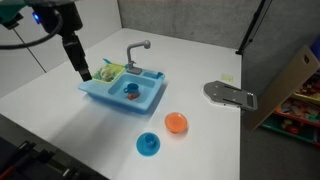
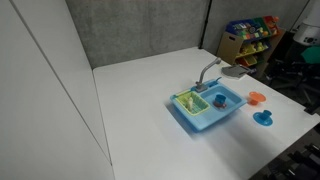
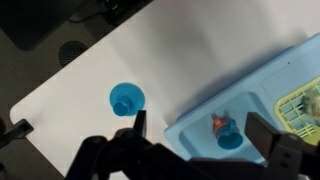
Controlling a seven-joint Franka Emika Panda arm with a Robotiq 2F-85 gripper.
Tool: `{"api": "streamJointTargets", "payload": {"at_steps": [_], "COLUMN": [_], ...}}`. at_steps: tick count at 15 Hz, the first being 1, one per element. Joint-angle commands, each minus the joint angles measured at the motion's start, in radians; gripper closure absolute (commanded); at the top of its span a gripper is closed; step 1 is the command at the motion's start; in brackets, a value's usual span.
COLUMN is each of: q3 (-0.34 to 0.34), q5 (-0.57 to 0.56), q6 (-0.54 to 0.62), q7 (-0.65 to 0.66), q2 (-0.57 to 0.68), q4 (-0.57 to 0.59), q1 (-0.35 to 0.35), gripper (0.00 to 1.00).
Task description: Remove the blue cup from the blue saucer plate and put it on top of the orange saucer plate that is on top of the orange cup
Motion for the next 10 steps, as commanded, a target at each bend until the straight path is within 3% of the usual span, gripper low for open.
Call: {"api": "streamJointTargets", "payload": {"at_steps": [1,8,10], "q3": [-0.049,-0.119,-0.127], "q5": [-0.003,0.005,0.003], "q6": [0.068,0.16,0.153], "q7": [-0.004,-0.003,-0.002], "q2": [0.069,0.241,0.219], "q4": [0.003,0.038,0.014], "q1": [-0.023,-0.018,-0.007], "gripper": [0.0,0.0,0.0]}}
